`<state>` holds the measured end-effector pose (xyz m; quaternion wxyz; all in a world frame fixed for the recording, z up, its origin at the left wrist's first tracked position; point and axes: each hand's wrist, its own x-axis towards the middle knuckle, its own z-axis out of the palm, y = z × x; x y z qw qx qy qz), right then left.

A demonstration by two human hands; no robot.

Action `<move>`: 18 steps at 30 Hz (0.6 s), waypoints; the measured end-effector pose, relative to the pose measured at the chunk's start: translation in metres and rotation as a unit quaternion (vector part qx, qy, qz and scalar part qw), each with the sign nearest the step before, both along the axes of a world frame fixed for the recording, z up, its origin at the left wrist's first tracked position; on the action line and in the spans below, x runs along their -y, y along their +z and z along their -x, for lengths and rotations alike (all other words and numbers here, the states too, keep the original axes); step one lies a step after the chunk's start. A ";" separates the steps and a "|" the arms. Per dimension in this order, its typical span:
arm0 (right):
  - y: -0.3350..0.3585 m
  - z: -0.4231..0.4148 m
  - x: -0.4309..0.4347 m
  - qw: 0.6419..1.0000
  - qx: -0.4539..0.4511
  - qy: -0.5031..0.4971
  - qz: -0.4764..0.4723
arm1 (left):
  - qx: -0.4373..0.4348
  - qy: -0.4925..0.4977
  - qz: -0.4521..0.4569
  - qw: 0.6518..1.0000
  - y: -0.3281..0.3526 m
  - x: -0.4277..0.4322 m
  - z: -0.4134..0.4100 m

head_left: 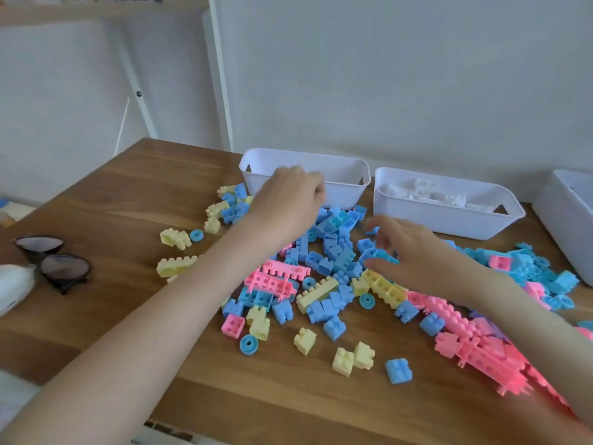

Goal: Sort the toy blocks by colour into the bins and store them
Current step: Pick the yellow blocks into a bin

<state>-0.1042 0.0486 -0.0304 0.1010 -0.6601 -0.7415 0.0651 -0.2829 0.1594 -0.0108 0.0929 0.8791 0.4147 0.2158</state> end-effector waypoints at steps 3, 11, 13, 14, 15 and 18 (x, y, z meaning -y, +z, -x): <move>-0.017 0.002 0.020 0.997 0.070 -0.010 0.030 | -0.117 -0.052 0.096 0.987 -0.011 0.041 0.011; -0.027 0.009 0.032 0.992 0.122 -0.028 -0.010 | -0.239 -0.049 0.075 0.967 -0.031 0.076 0.019; -0.026 0.013 0.035 0.994 0.096 -0.039 -0.033 | -0.252 -0.033 0.056 0.966 -0.035 0.080 0.018; -0.025 0.015 0.037 0.996 0.065 -0.047 -0.045 | -0.254 -0.027 0.049 0.966 -0.036 0.081 0.017; -0.023 0.018 0.038 0.997 0.024 -0.053 -0.056 | -0.256 -0.023 0.043 0.966 -0.037 0.082 0.016; -0.020 0.025 0.038 0.996 -0.057 -0.035 -0.059 | -0.268 -0.032 0.025 0.963 -0.038 0.085 0.011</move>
